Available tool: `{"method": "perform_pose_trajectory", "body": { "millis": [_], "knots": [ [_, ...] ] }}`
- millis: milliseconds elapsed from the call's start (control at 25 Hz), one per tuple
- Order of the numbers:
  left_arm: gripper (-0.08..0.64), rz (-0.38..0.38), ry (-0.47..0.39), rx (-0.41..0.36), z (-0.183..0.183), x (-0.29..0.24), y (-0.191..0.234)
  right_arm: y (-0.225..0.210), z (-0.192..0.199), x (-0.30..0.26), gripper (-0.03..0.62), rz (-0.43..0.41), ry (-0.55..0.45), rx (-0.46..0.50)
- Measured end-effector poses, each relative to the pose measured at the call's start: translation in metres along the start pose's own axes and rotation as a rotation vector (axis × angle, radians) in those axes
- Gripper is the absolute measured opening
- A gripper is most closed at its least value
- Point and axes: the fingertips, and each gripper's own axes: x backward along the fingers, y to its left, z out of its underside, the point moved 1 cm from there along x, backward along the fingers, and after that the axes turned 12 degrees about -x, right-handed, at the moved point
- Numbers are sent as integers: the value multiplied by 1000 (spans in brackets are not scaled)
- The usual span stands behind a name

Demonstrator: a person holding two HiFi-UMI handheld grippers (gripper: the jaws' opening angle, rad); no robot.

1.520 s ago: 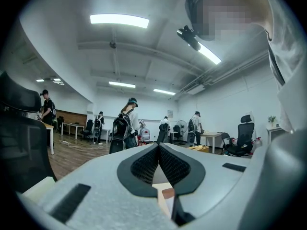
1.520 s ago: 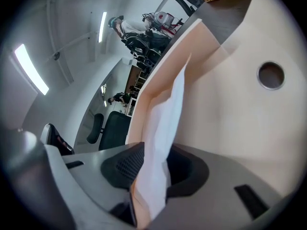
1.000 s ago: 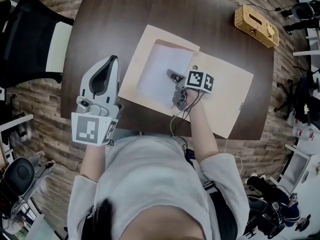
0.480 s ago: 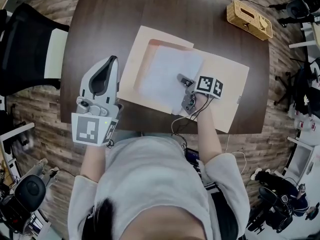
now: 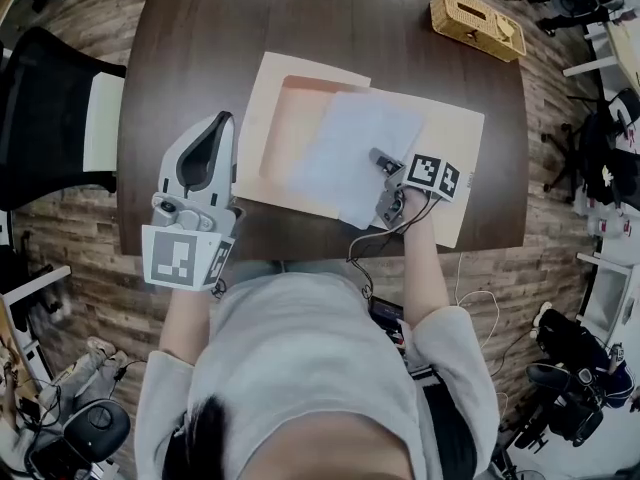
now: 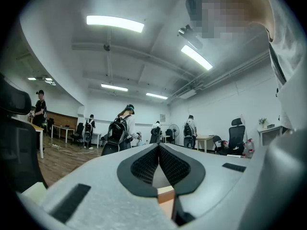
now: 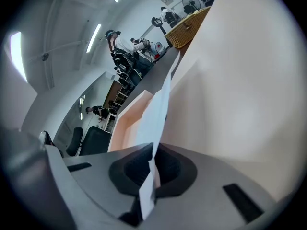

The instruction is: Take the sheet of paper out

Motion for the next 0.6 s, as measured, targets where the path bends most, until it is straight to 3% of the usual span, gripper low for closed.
{"method": "perform_pose_trajectory", "body": {
  "millis": [600],
  "knots": [
    [9,82,-52,24,-17,10,-20,-19,-8,73,14,51,-192,35]
  ]
}}
